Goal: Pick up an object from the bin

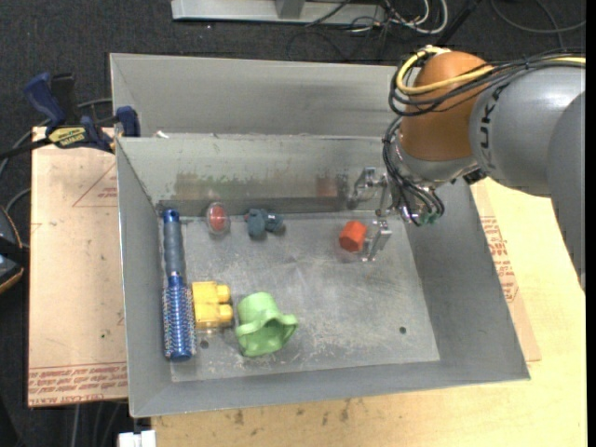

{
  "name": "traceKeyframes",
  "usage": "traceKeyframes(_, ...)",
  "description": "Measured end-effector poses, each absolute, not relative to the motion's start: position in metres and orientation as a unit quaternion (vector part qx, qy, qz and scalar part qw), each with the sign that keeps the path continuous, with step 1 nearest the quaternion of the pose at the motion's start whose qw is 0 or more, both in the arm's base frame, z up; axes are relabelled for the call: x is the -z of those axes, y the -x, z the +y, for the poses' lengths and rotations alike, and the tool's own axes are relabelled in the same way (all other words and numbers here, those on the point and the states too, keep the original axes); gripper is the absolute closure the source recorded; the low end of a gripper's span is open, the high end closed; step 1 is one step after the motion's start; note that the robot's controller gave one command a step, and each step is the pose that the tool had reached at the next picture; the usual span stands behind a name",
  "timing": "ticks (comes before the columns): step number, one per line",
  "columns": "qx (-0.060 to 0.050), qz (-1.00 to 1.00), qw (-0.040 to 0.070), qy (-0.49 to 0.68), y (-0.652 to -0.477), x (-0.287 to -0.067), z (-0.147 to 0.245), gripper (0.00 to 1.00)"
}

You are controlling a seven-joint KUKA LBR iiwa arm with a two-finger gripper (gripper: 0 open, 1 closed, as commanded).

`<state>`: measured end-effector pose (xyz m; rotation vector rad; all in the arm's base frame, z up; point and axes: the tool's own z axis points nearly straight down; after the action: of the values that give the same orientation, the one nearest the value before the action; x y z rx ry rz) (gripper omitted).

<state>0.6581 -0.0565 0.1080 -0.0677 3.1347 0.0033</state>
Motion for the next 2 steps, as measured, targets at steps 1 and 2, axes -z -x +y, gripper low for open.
traceKeyframes(1, -0.002, 1.0, 0.004, -0.014, -0.649, -0.075, -0.072, 0.0)
traceKeyframes(2, 0.002, 0.996, 0.011, 0.087, -0.639, -0.077, -0.056, 0.0)
